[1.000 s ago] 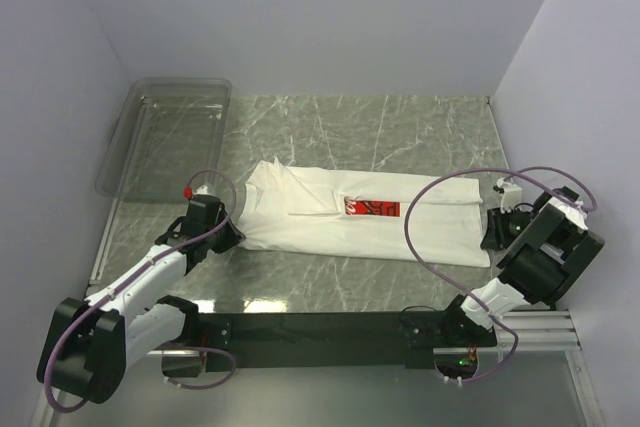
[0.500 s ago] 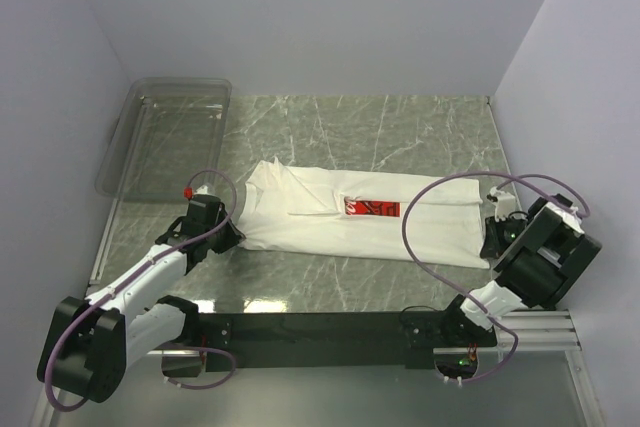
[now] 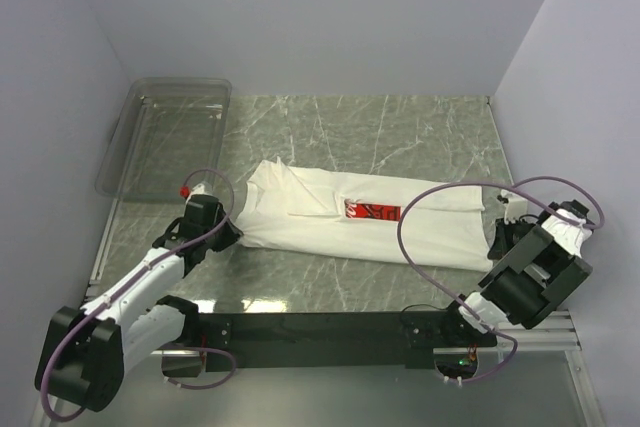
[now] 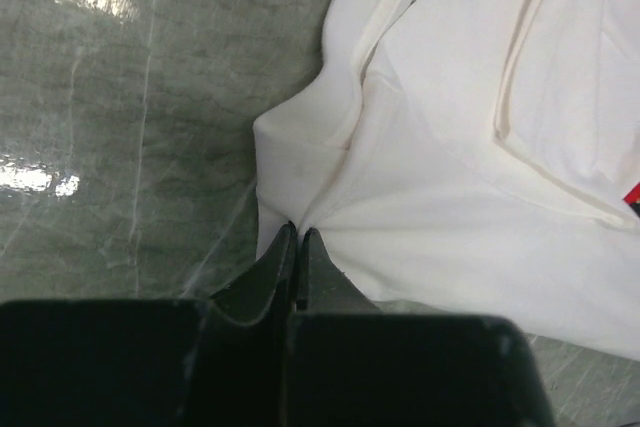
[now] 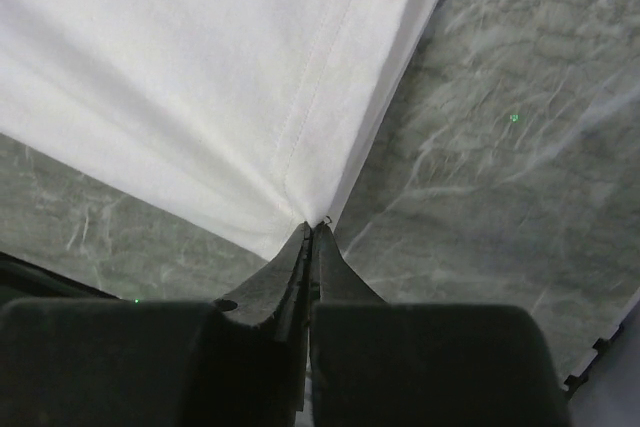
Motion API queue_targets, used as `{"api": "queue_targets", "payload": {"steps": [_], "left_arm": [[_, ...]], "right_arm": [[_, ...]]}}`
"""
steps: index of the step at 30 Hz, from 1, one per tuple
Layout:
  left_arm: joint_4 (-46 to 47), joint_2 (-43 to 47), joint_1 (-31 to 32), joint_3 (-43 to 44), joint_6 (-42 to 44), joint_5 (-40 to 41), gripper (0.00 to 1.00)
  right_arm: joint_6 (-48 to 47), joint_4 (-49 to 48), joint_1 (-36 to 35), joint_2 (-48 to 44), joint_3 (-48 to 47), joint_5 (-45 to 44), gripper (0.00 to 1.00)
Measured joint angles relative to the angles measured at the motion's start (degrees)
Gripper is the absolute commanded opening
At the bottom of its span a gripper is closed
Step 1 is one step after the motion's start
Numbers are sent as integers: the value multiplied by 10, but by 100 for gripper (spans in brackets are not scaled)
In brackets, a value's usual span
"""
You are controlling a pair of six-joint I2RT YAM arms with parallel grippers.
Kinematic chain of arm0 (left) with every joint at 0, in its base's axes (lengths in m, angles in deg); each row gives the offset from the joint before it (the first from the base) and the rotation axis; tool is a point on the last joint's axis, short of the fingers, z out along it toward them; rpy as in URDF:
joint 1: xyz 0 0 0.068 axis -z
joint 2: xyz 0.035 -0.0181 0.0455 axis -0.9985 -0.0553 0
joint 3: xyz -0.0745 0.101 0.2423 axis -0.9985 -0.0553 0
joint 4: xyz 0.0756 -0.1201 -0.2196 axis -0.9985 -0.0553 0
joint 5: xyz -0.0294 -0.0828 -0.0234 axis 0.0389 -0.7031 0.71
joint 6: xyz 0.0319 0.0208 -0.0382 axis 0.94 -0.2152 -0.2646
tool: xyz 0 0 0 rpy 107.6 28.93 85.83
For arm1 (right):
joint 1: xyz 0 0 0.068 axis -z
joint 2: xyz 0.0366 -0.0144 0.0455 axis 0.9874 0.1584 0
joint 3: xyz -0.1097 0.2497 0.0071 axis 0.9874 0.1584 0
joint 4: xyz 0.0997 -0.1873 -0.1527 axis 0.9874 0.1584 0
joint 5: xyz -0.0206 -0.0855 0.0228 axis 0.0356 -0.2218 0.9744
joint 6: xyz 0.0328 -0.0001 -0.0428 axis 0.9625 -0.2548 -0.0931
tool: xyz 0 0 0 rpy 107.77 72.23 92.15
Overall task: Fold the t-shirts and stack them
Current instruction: Fold the tshirt
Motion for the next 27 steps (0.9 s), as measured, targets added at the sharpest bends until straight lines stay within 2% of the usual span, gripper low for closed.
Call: {"api": "queue_targets", "payload": {"steps": [7,12,19,26,27], "left_arm": [[-11,49,0,0,-1,7,1],[-16,38,1,0,-5,7,0],[-16,-6,0,0,-5,14,0],[-13,-9,0,0,-5,27,1],[-13,-9,0,0,-5,27,0]], "right_arm": [[-39,45,39,-21,0,4,0],[-86,72,71,-22,1,-2,0],[-193,110,85,8,44,-66,0],[-237,108,90,12,88,-118,0],[-241,110,90,12,88,-119,2]]}}
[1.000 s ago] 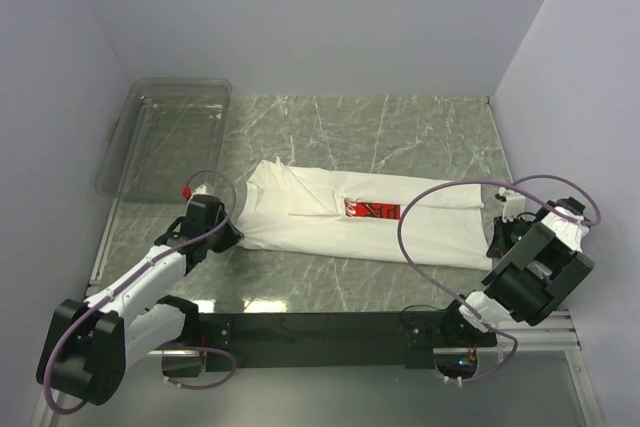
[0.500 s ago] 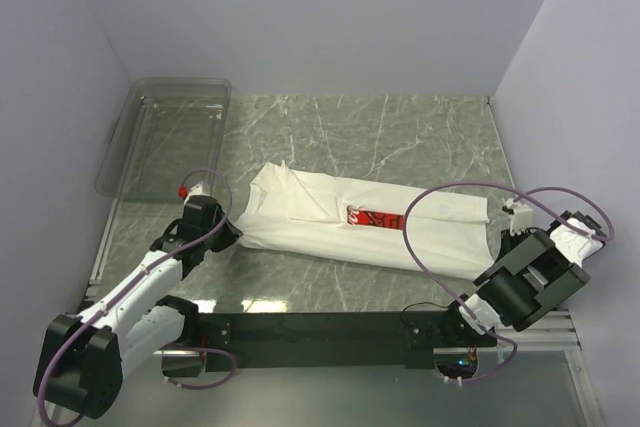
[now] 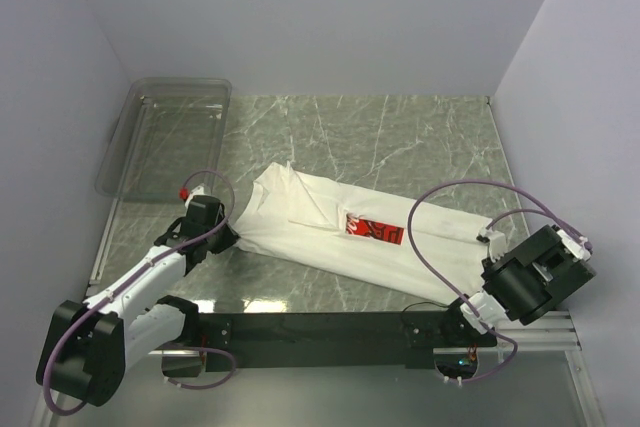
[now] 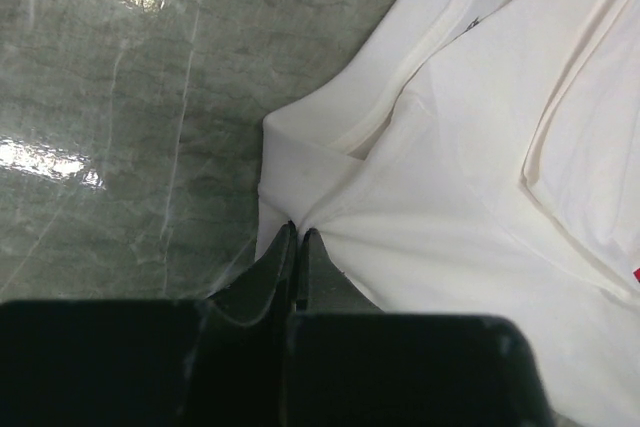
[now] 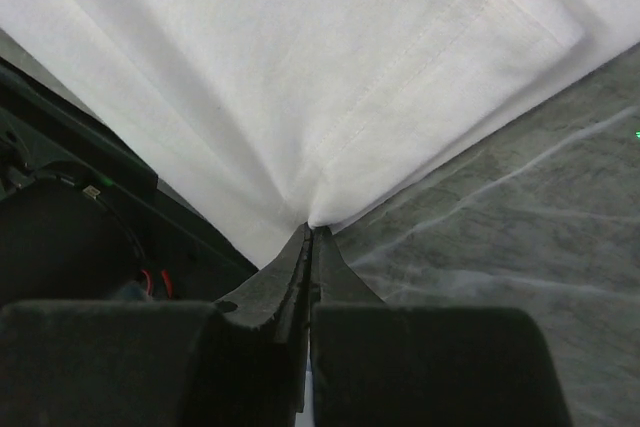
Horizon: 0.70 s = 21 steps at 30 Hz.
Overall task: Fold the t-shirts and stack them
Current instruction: Fold the tshirt
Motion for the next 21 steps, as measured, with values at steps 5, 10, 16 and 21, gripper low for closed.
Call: {"api": "queue_targets", "payload": {"steps": [5,10,16,21], "left_arm": [[1,-7,0,0,0,5,2],[-8,-4,-1,3,2,31,35],[-36,16,-3,44,4,64,65],[-43,31,-4,77,7,73,72]], "right_arm": [[-16,5,1,0,-1,-14,32],[-23,21,3,-8,-34,-7,45],[-3,34,-49,-58,-87,35,45],[54,23,-212,-122,-88,93,47]]}}
